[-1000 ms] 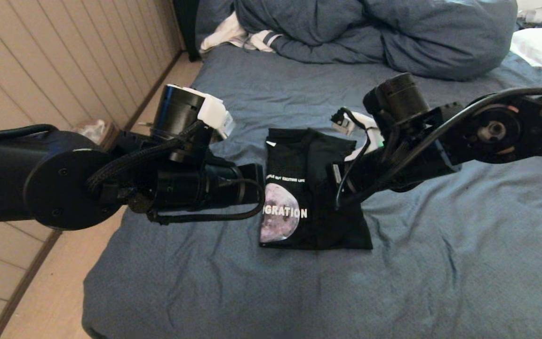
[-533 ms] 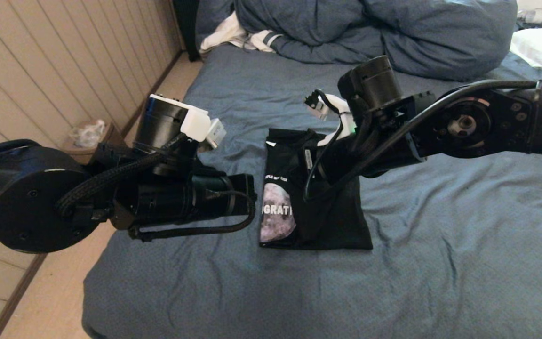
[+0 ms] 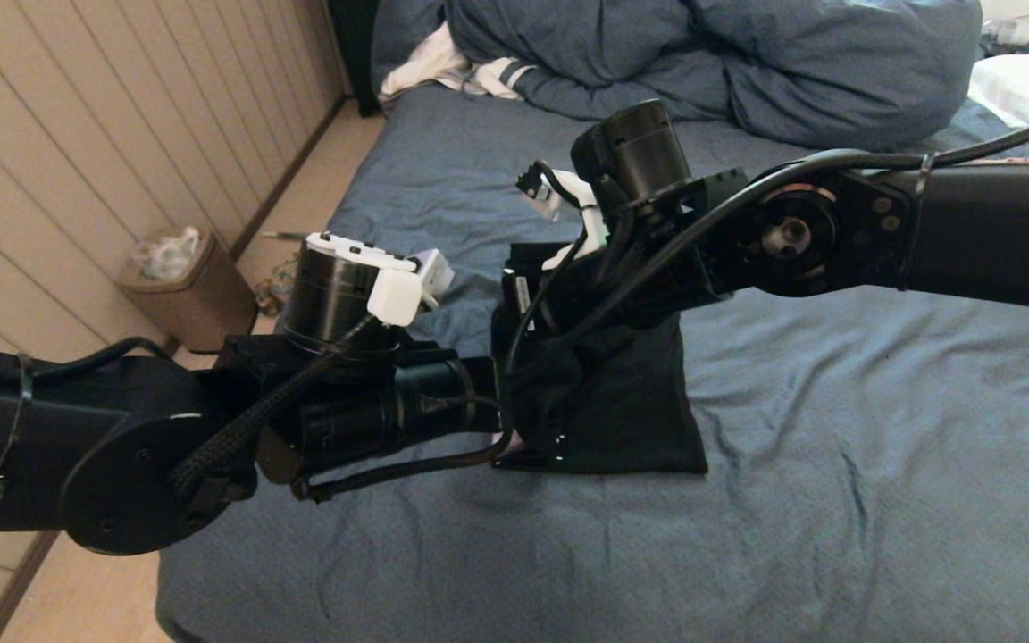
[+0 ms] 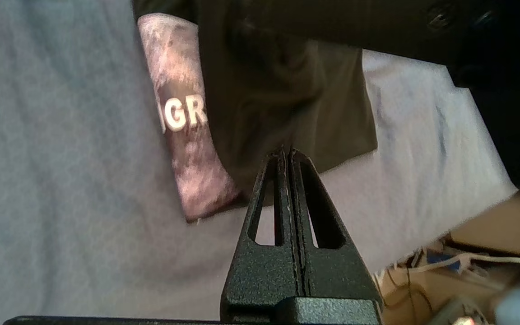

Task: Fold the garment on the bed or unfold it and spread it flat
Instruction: Unford the black T-shirt

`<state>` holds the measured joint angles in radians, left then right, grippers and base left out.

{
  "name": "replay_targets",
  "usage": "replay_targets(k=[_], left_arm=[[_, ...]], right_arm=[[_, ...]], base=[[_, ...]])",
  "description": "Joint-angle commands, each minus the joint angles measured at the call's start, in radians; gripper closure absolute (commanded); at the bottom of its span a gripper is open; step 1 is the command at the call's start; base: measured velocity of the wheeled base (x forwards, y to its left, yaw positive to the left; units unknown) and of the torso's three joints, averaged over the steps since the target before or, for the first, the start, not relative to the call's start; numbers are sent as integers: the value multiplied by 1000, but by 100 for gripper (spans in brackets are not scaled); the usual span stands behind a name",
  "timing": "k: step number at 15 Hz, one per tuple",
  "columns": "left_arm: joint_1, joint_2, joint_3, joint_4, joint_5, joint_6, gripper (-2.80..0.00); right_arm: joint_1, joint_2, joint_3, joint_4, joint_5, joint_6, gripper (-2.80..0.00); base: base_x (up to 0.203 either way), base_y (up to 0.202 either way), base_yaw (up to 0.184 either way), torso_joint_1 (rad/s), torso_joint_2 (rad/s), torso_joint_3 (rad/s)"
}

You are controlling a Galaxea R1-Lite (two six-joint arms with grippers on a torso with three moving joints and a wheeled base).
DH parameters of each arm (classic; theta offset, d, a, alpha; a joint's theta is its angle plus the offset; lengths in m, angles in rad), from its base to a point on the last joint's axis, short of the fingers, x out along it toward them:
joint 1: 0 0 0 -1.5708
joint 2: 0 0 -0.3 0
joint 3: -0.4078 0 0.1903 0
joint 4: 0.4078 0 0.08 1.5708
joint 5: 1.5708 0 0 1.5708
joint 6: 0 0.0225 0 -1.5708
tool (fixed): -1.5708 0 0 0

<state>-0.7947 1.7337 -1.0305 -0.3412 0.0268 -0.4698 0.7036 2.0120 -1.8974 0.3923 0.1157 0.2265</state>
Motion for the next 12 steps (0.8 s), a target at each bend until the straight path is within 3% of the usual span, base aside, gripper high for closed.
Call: replay_targets(k=[1,5,12], left_arm=[[-1,24,10,-12,6,-2,-280],[1,3,32,-29,38,-1,-280],[3,97,56,-188,42,8,-280]], right_arm=[[2,13,3,2,2,1,0],[-1,11,8,3,2,2,0],[2,-8,3,5,5,2,0]], base=[[0,0,0,0,0,0],[0,0,0,0,0,0],[0,0,0,0,0,0]])
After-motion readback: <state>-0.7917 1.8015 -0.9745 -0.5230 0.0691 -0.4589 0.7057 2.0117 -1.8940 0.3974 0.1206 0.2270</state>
